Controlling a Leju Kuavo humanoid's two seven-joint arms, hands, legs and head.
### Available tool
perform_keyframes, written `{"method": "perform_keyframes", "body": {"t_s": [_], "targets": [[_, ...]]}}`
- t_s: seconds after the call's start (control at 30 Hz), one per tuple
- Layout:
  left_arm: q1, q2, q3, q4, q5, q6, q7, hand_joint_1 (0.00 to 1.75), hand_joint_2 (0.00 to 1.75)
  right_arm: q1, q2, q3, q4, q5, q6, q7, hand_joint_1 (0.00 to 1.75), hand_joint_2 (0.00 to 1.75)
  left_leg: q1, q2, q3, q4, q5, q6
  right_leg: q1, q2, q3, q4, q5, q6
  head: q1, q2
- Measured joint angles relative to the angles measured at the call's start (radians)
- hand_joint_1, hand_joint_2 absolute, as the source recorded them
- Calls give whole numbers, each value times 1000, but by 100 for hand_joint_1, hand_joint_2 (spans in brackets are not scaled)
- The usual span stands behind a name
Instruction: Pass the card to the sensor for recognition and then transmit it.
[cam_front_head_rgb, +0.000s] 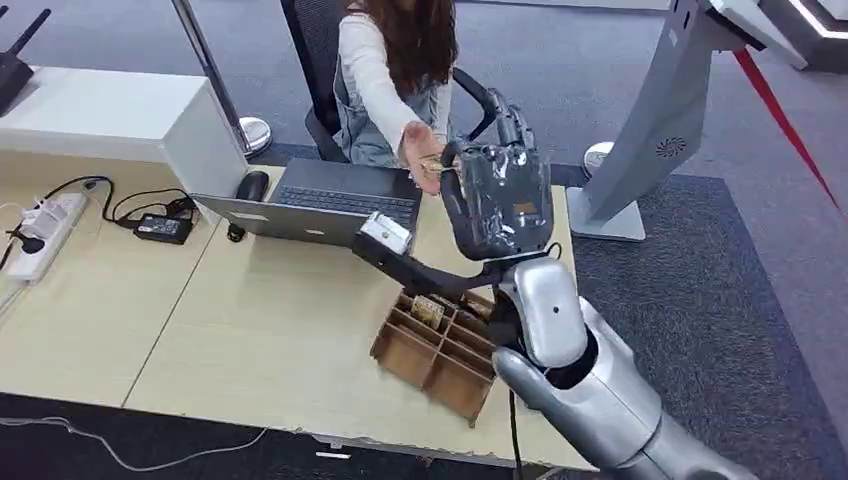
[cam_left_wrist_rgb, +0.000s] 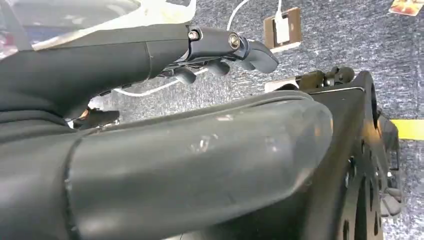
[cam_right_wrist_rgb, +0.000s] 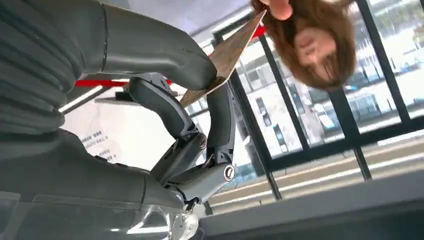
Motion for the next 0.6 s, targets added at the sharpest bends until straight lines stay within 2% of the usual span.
{"method": "perform_keyframes", "body": {"t_s": [0.1,0.23,0.43,0.6], "targets": [[1,-1,0,0,3,-11,-14,0,0,-41,-6,-2,-32,-21,5,5,175,175,0,0,-1,0,0,0,0,0,0,0,0,0,0,0],[0,-3,0,0,2,-32,-35,0,0,-137,9,1,-10,-53,0,8,175,175,0,0,-1,0,1,0,0,0,0,0,0,0,0,0],[-1,-6,0,3,0,-63,-50,0,0,-295,95,19,177,-102,-35,2,175,175,1,-1,-3,0,1,-1,1,-1,-1,1,0,-1,0,0],[-1,-7,0,7,6,-73,-54,0,0,-362,184,40,359,-121,-60,-14,175,175,2,-1,-4,0,1,-2,2,-1,-2,1,0,-1,0,0]]}}
